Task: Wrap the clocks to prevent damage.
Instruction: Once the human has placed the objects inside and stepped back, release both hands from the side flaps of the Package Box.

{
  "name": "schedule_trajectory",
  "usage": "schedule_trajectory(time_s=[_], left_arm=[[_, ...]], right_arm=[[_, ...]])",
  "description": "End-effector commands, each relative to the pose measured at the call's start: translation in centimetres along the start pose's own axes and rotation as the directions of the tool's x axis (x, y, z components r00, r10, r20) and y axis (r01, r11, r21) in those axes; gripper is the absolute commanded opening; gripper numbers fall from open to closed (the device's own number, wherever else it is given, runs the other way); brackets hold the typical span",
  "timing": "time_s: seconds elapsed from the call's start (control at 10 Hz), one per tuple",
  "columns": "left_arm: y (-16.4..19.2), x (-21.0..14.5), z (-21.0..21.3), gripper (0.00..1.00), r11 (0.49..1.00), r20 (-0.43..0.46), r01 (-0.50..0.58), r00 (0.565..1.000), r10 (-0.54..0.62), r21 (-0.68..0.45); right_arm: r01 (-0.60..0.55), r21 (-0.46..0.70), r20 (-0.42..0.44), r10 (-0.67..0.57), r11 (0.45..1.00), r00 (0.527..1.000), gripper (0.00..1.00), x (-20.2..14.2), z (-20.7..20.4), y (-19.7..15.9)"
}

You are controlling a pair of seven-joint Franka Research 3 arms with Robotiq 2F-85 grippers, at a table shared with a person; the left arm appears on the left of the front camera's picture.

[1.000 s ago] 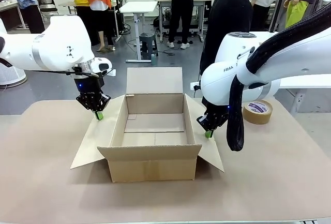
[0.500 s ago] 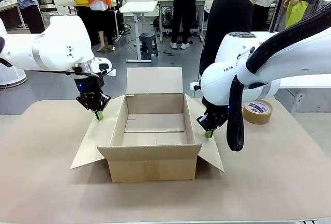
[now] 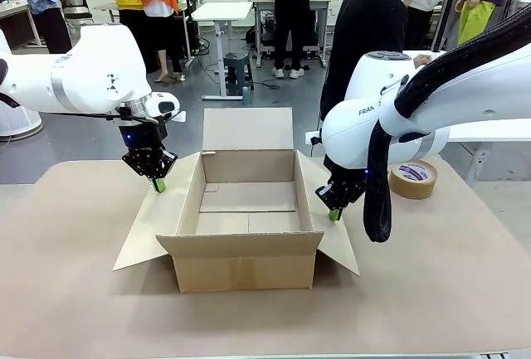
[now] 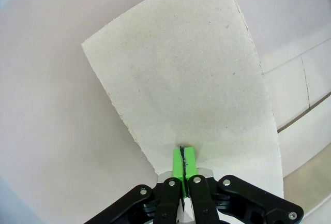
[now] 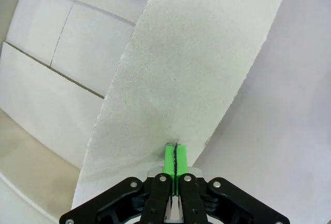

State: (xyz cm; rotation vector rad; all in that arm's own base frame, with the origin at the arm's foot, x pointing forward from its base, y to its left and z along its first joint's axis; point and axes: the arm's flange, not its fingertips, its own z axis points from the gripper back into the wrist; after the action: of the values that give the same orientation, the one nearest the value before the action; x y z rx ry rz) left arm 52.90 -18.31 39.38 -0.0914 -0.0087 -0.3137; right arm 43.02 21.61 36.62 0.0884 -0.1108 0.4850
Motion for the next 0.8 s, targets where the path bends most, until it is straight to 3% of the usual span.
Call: schedule_trajectory(time_s=[0.0, 0.7], left_arm=[[-0.03, -0.07, -0.05, 0.00, 1.000, -0.006, 0.004, 1.000, -0.004, -0.003], [-0.03, -0.07, -0.05, 0.00, 1.000, -0.006, 0.004, 1.000, -0.004, -0.003]], right_arm=[[-0.001, 0.000, -0.003, 0.001, 1.000, 1.000, 0.01, -0.08, -0.14, 0.04], [-0.001, 0.000, -0.003, 0.001, 1.000, 1.000, 0.01, -0.08, -0.14, 0.04]])
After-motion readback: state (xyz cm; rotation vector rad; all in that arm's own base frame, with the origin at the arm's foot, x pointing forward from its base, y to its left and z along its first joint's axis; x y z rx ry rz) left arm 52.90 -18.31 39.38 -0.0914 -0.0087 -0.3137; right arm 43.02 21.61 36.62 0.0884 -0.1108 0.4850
